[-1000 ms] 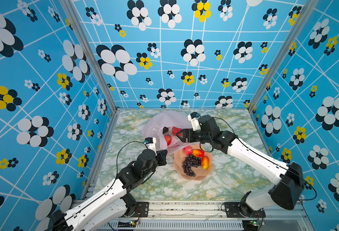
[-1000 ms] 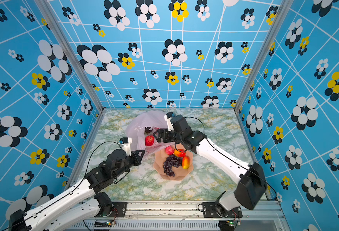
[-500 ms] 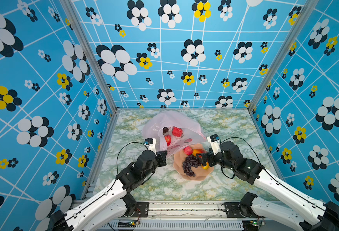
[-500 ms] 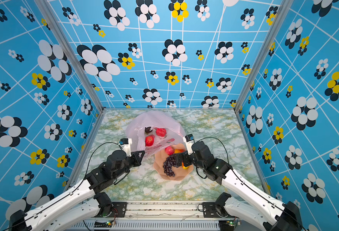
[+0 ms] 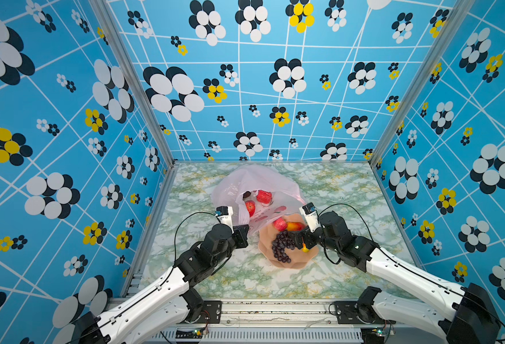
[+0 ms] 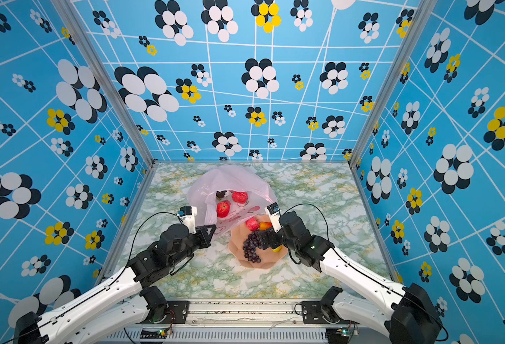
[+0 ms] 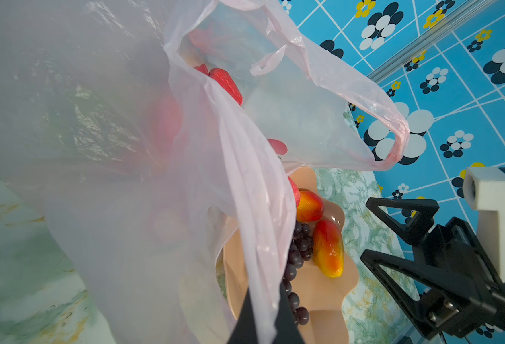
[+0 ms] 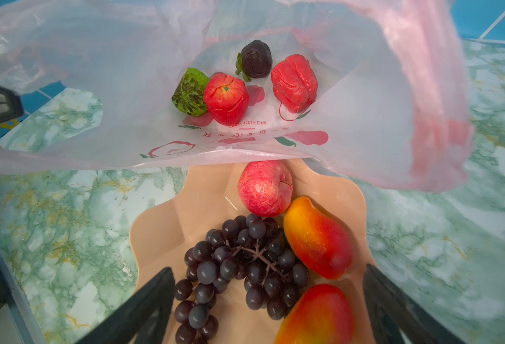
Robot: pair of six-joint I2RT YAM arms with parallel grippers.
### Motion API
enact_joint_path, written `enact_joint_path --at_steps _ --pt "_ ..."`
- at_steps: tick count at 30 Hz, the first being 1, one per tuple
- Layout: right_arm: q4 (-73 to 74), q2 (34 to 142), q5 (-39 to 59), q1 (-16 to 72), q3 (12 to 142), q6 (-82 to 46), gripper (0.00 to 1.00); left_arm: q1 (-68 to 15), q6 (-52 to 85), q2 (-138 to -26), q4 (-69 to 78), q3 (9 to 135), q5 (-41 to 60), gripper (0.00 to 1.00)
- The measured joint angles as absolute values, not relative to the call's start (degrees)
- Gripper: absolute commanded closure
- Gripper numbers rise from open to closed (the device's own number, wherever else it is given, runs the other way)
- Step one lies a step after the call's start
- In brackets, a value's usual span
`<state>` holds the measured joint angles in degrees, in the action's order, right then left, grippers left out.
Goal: Place the fruits into the plastic bag
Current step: 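Withdraw the right gripper from the bag back over the plate, then lower the right gripper onto the second red apple and grasp it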
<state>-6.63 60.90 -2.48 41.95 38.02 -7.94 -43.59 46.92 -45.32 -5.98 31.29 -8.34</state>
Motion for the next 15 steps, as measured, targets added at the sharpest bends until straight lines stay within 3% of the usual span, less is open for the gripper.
enact_joint_path --at_steps 15 --pt "-11.42 73.21 0.34 41.95 51.33 -4.64 0.01 -43.59 46.94 -45.30 -5.98 31.20 -8.36 1.00"
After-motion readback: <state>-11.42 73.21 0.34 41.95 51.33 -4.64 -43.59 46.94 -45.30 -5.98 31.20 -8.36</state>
